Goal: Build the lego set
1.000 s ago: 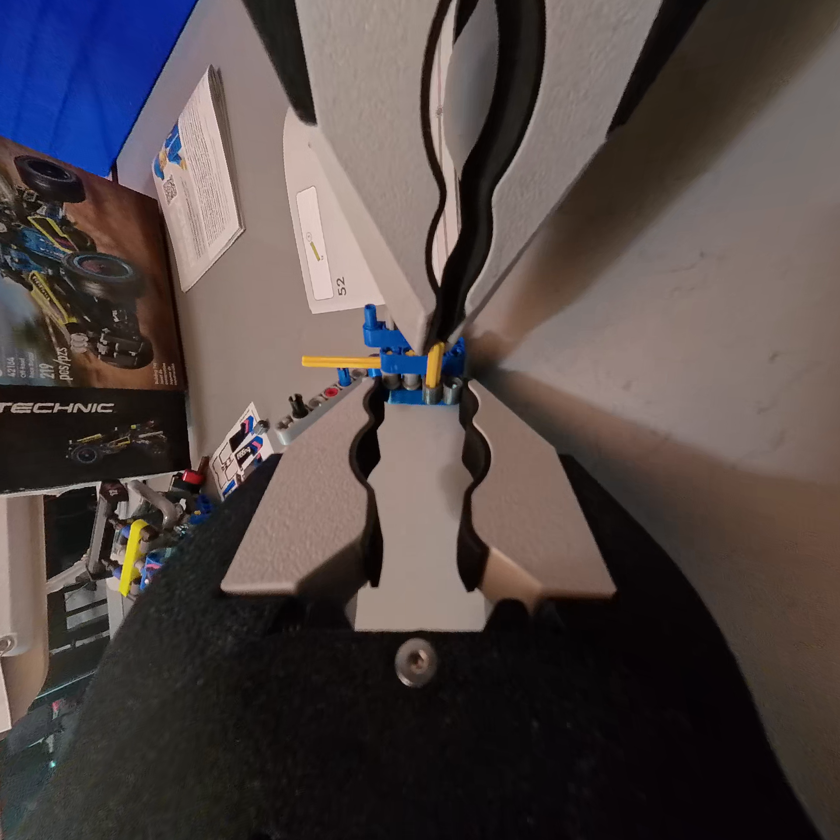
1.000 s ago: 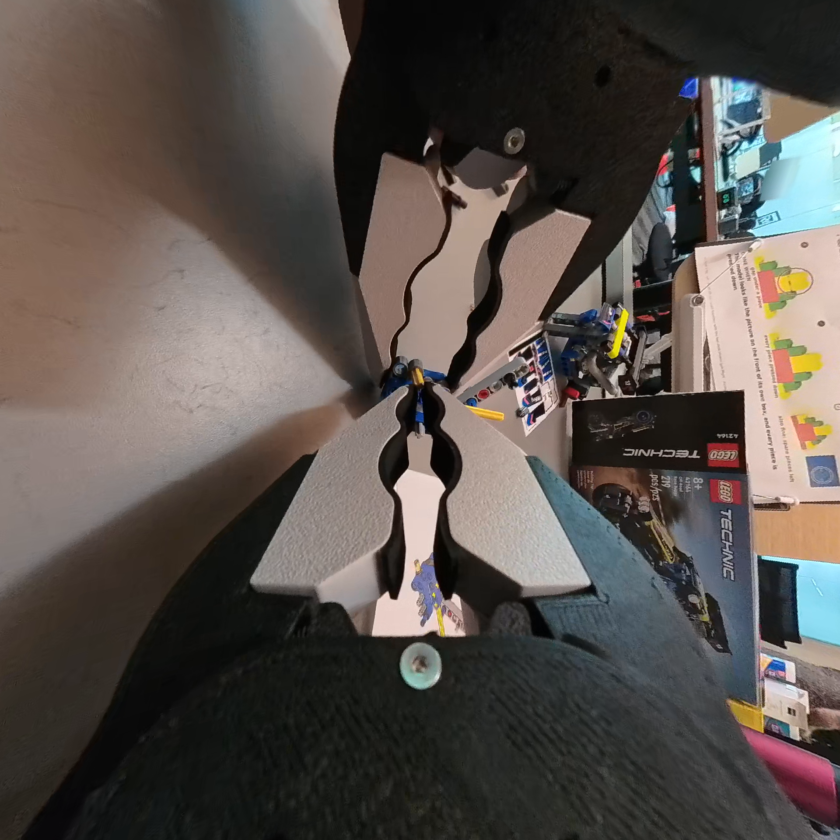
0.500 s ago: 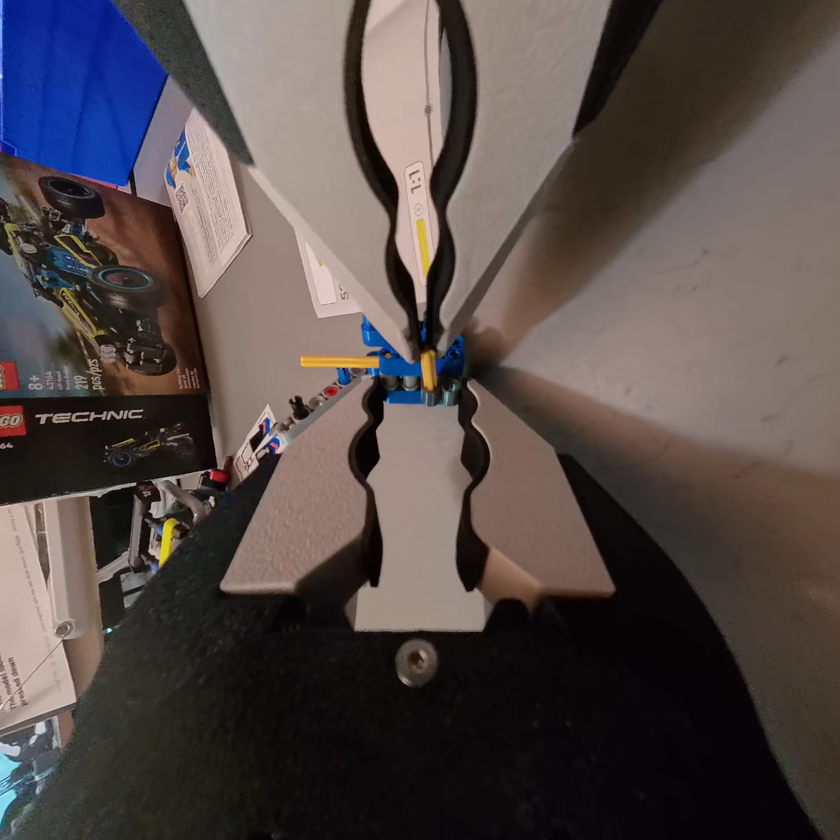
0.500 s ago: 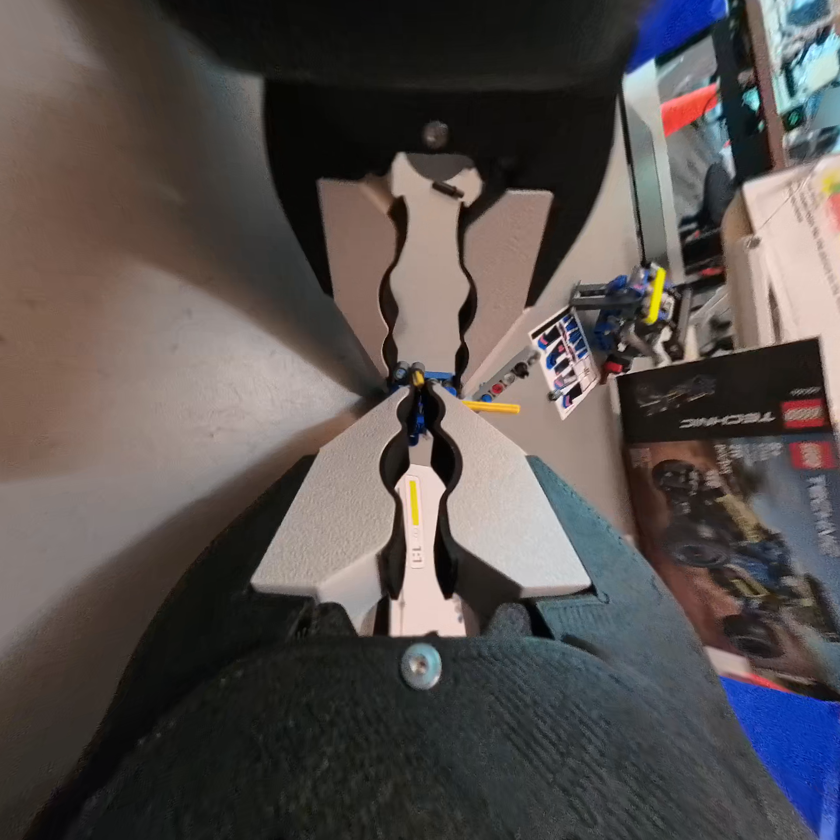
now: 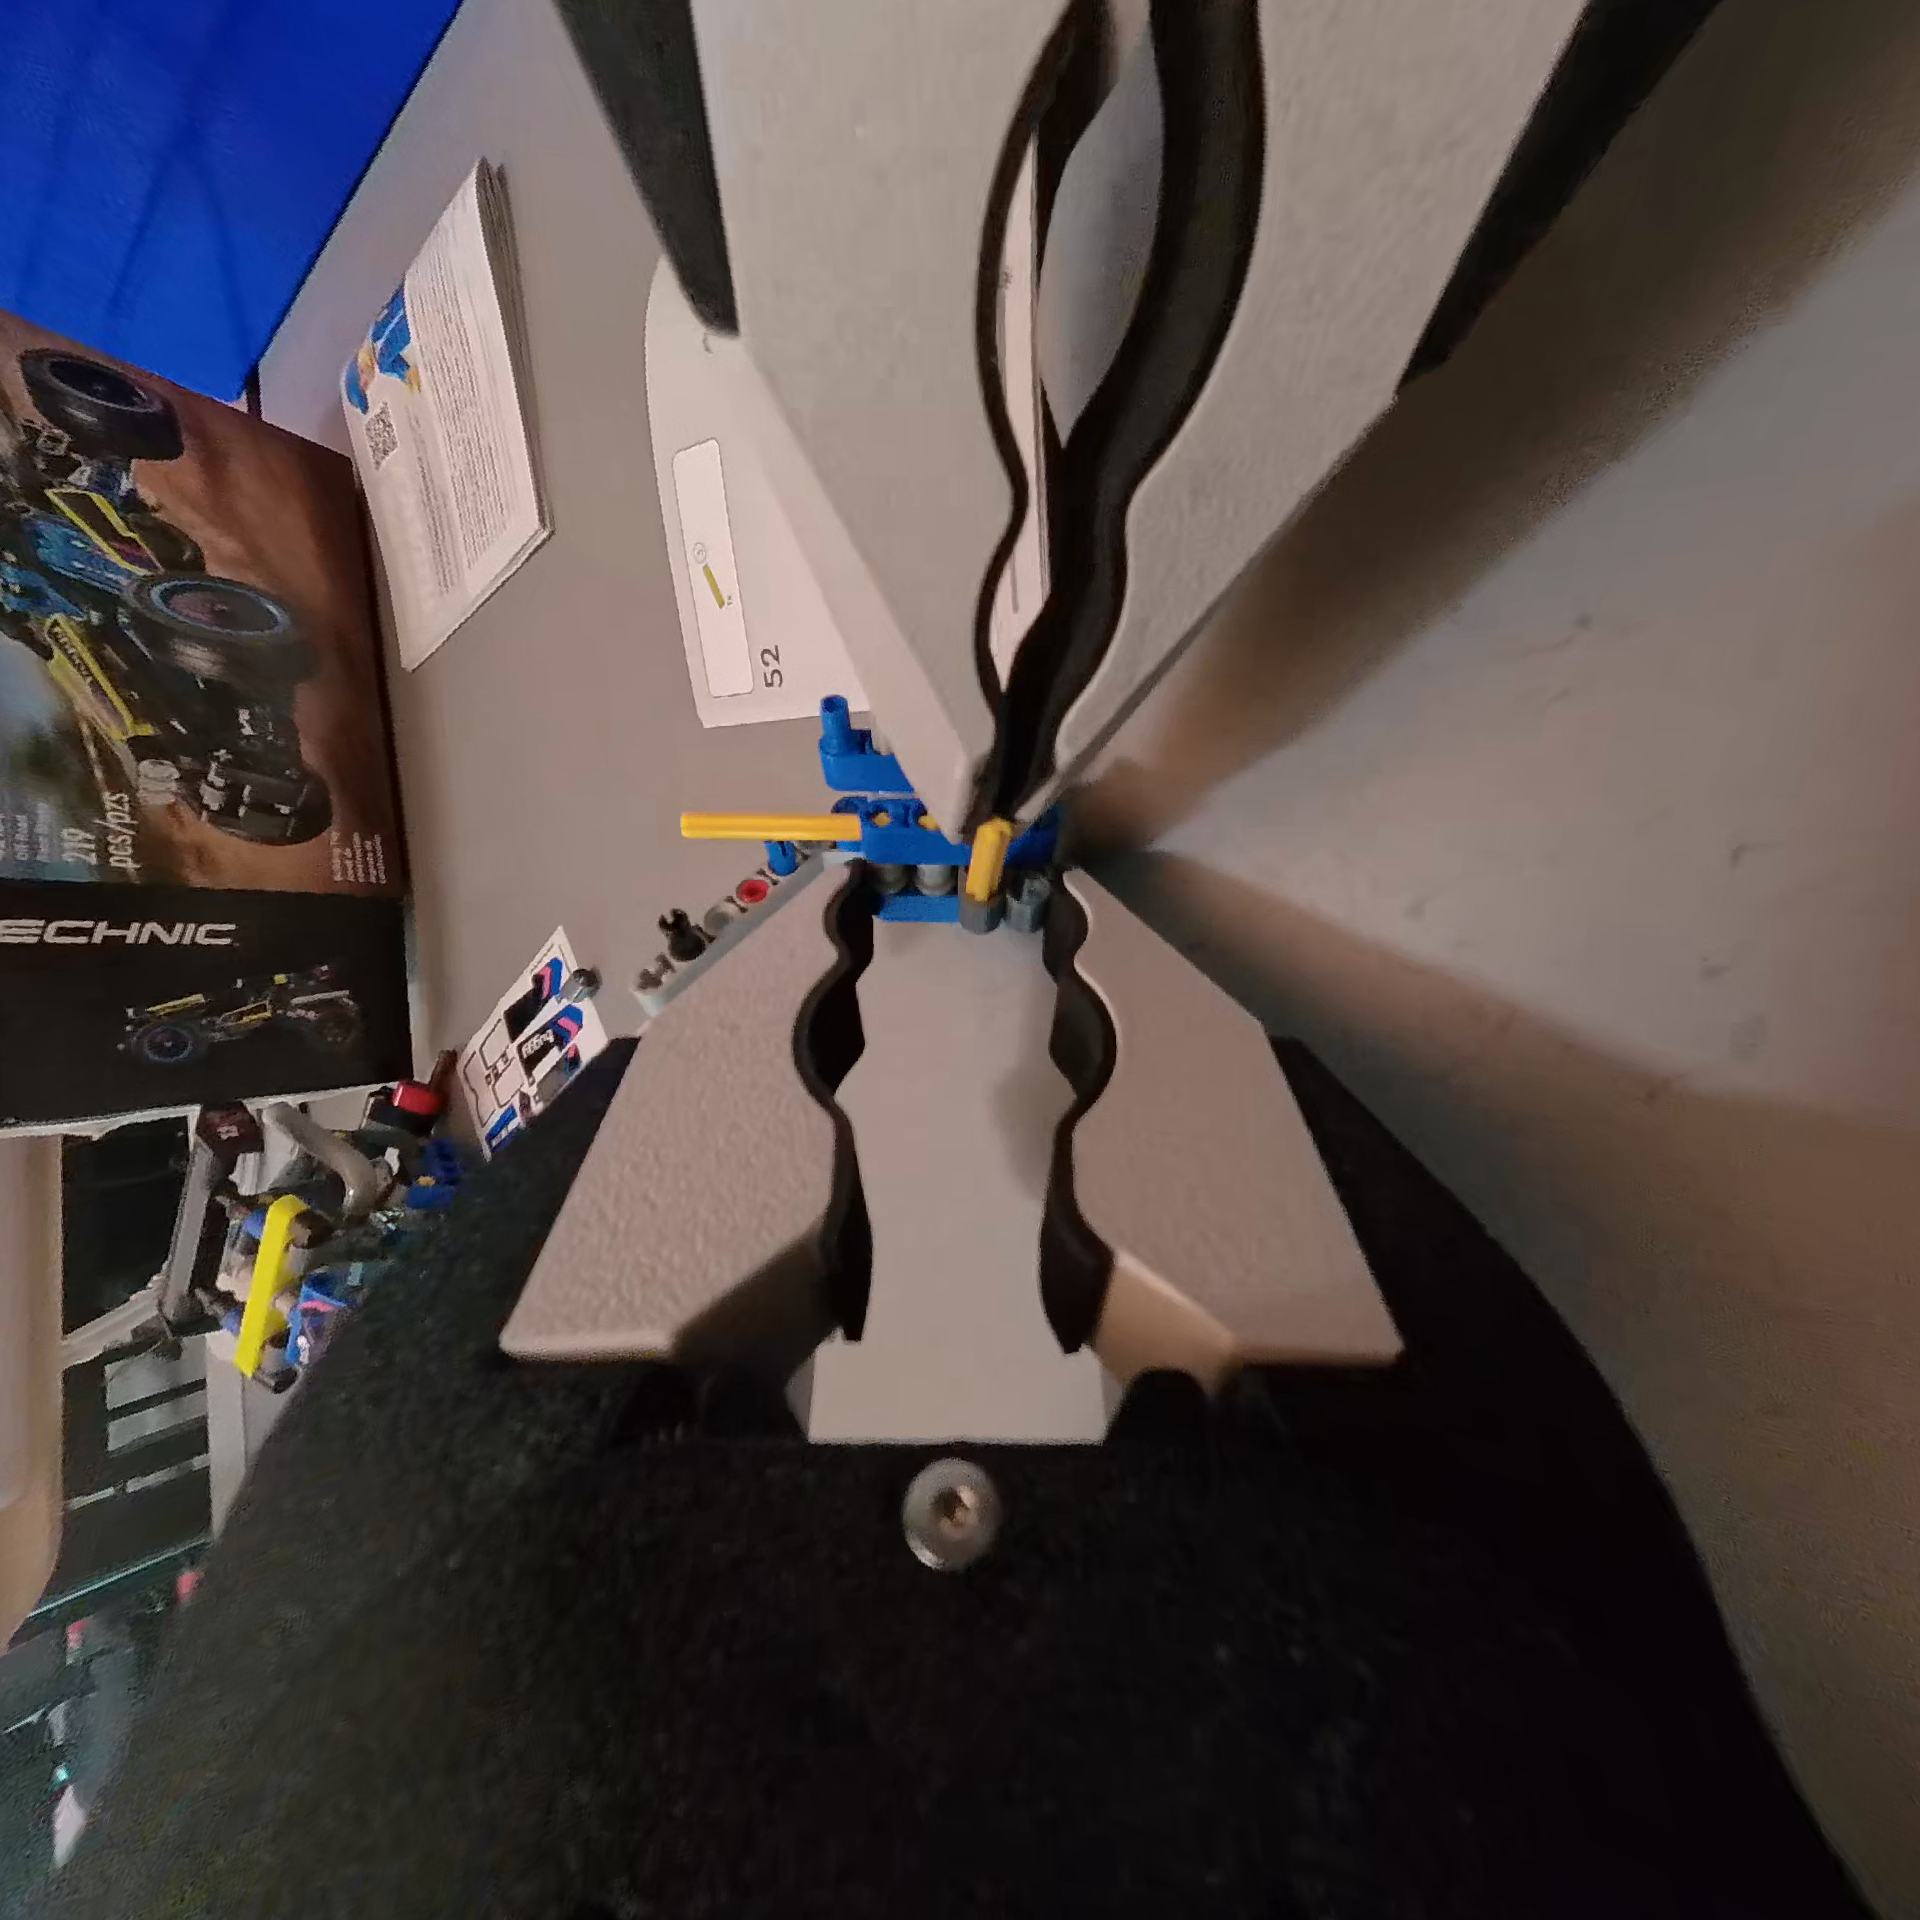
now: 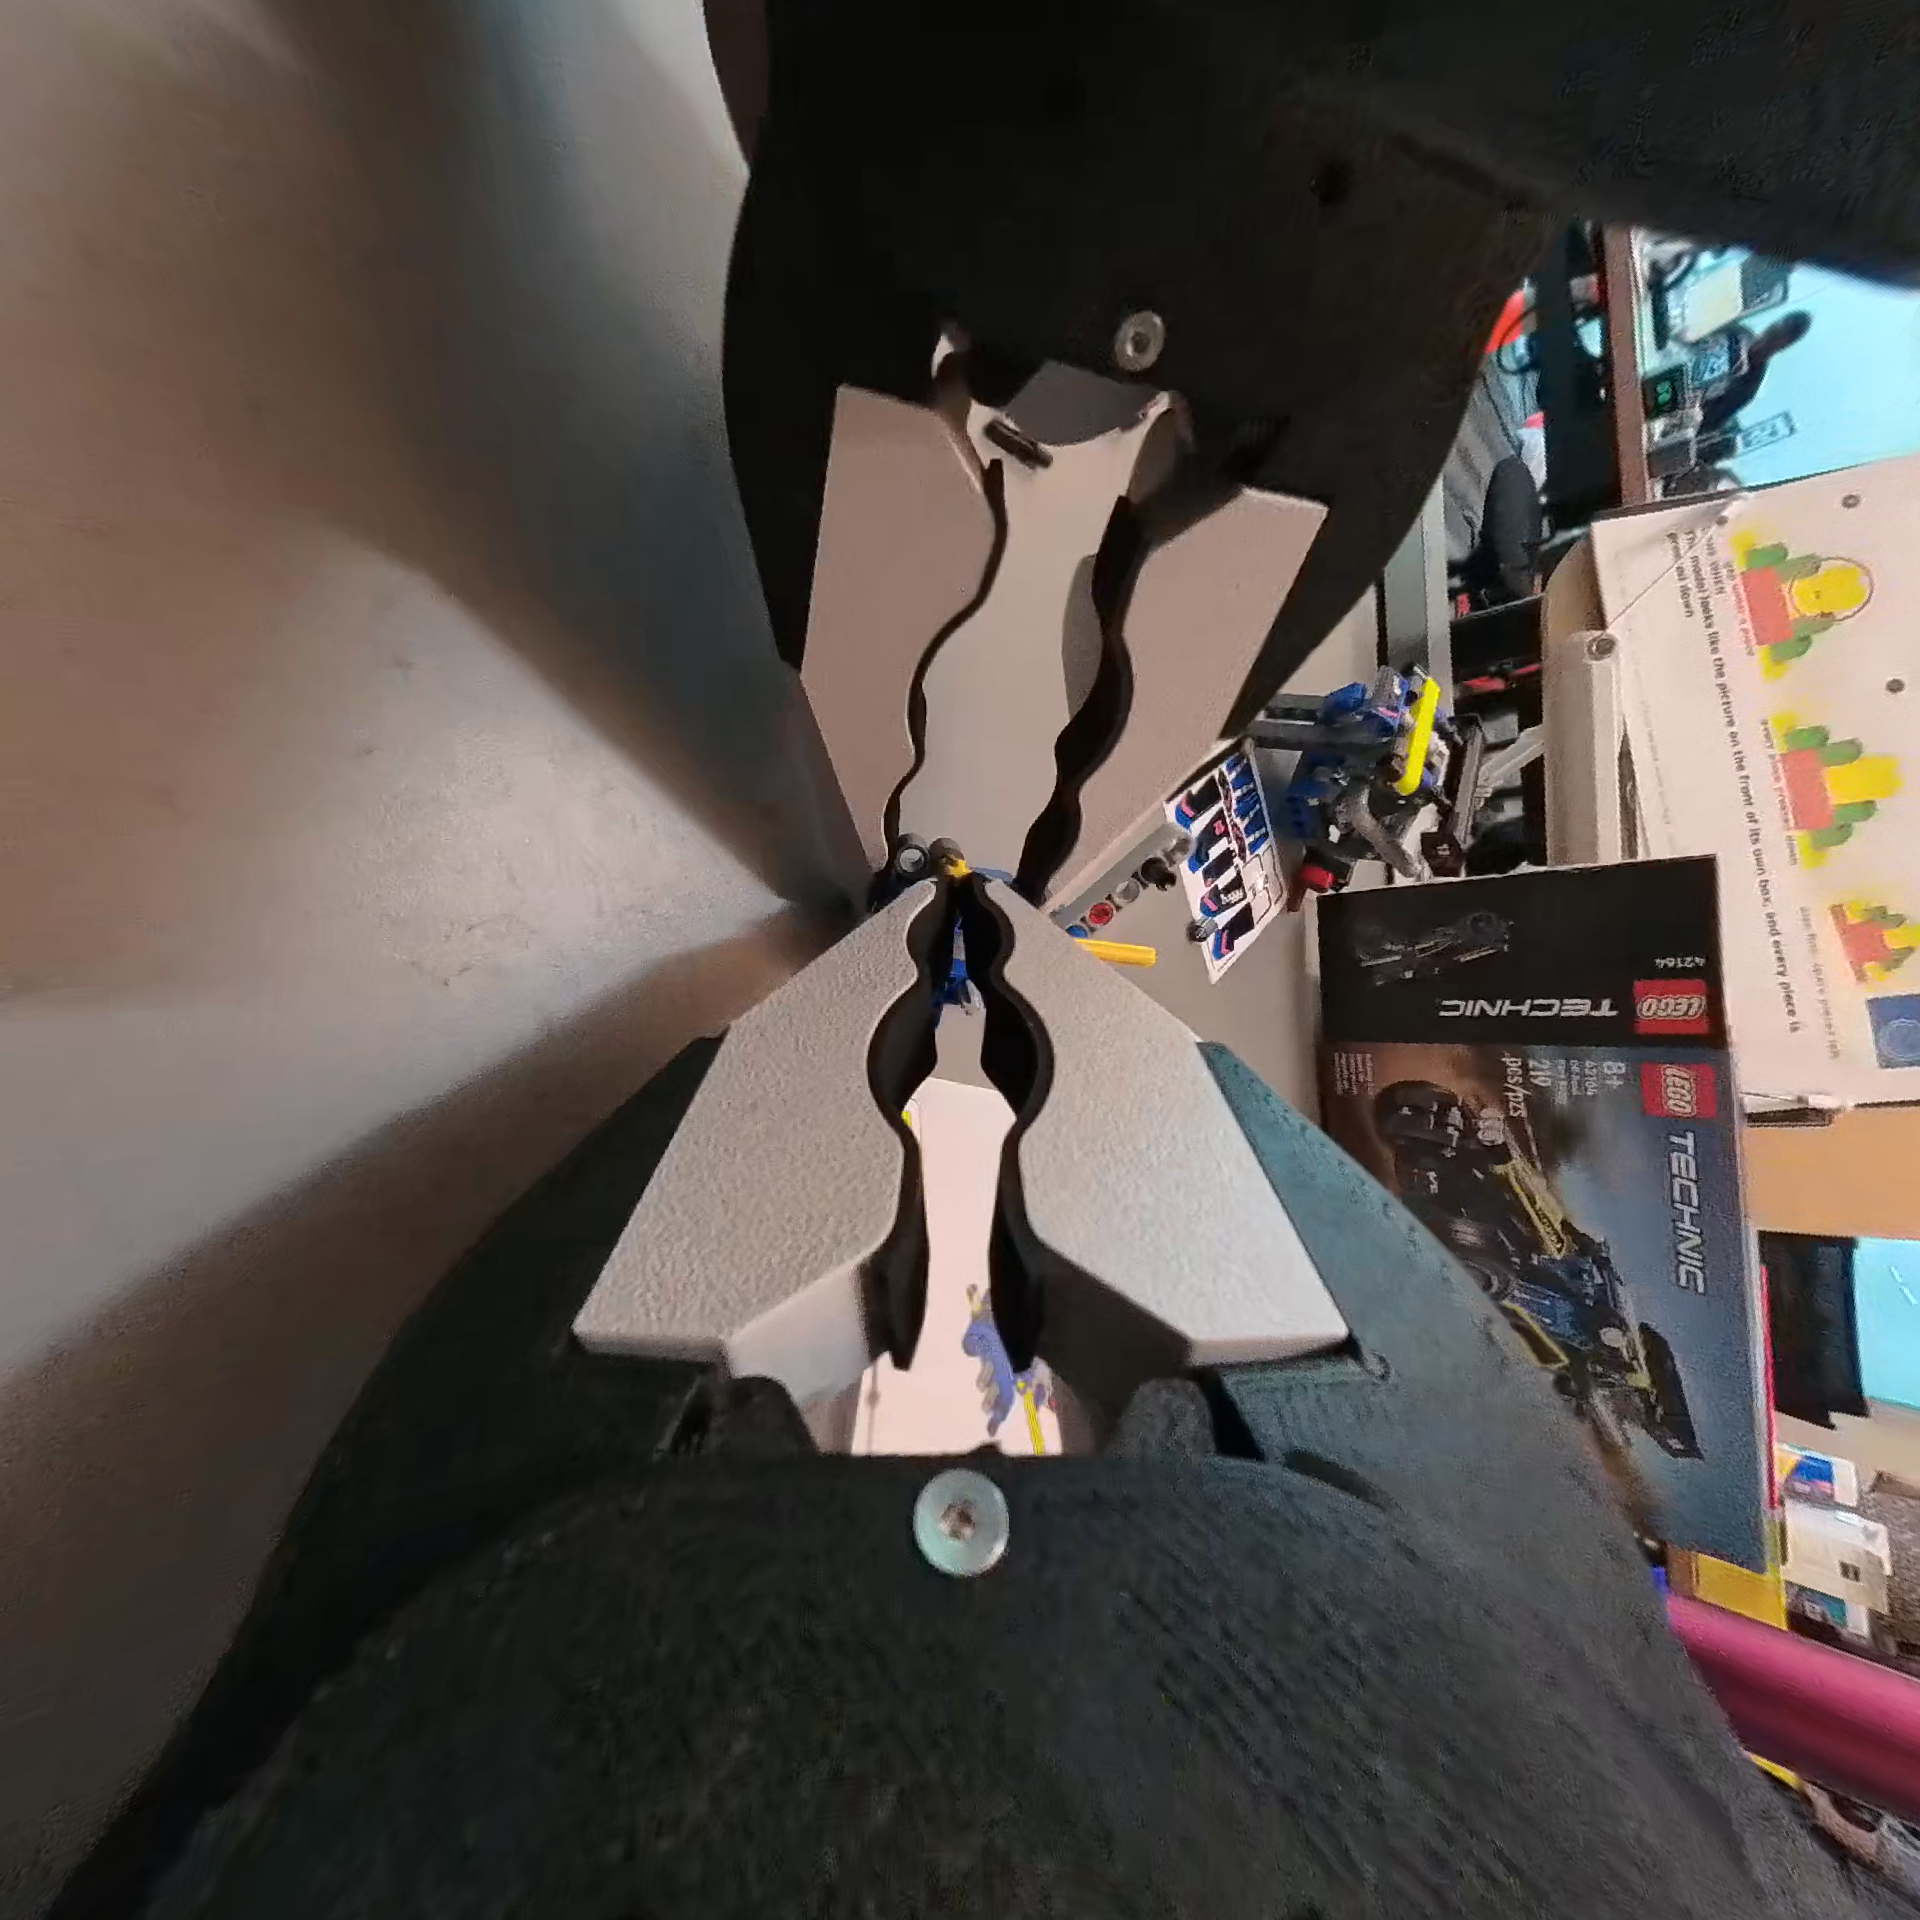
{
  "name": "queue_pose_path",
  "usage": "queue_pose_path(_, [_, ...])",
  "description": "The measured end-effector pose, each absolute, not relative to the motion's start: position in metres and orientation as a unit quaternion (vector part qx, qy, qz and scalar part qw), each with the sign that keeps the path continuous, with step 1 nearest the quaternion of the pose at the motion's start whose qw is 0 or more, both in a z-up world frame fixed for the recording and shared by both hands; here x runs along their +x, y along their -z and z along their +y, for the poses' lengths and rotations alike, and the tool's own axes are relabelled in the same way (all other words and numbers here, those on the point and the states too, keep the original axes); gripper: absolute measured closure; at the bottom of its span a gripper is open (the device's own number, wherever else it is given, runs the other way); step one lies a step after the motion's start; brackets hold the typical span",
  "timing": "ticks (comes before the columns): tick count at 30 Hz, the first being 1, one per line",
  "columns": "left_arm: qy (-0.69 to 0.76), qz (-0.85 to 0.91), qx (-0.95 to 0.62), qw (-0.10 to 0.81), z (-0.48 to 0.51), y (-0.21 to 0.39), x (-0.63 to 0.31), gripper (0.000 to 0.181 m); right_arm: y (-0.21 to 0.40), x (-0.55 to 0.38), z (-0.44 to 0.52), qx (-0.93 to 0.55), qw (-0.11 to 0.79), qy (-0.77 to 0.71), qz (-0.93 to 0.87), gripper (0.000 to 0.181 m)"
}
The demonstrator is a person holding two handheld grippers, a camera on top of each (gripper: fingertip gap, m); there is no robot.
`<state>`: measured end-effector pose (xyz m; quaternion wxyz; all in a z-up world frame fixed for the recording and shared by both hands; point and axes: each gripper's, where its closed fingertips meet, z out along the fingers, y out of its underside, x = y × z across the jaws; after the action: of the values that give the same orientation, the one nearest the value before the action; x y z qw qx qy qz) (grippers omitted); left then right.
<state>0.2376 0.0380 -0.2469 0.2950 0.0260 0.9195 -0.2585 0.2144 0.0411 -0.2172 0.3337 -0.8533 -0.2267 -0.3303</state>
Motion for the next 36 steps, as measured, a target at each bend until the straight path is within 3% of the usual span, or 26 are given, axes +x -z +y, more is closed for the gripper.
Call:
queue_pose_path(10, [0.262,0.916,0.029,0.303,0.036,0.245,0.24,0.151,0.222,0.219,0.039,-0.884,0.341,0.272,-0.168,0.181])
queue_pose_path(18, [0.271,0.915,0.025,0.298,0.035,0.246,0.24,0.151,0.209,0.209,0.04,-0.856,0.426,0.24,-0.167,0.176])
queue_pose_path(24, [0.273,0.915,0.029,0.295,0.035,0.246,0.238,0.151,0.22,0.208,0.035,-0.863,0.406,0.24,-0.179,0.164])
queue_pose_path(26, [0.275,0.915,0.028,0.294,0.035,0.246,0.238,0.151,0.222,0.208,0.023,-0.873,0.38,0.242,-0.186,0.168])
queue_pose_path(30, [0.283,0.915,0.022,0.286,0.036,0.247,0.238,0.151,0.236,0.197,-0.008,-0.91,0.365,0.15,-0.128,0.161])
queue_pose_path(36, [0.349,0.916,-0.027,0.196,0.034,0.249,0.228,0.151,0.231,0.191,-0.007,-0.896,0.438,0.051,-0.05,0.16])
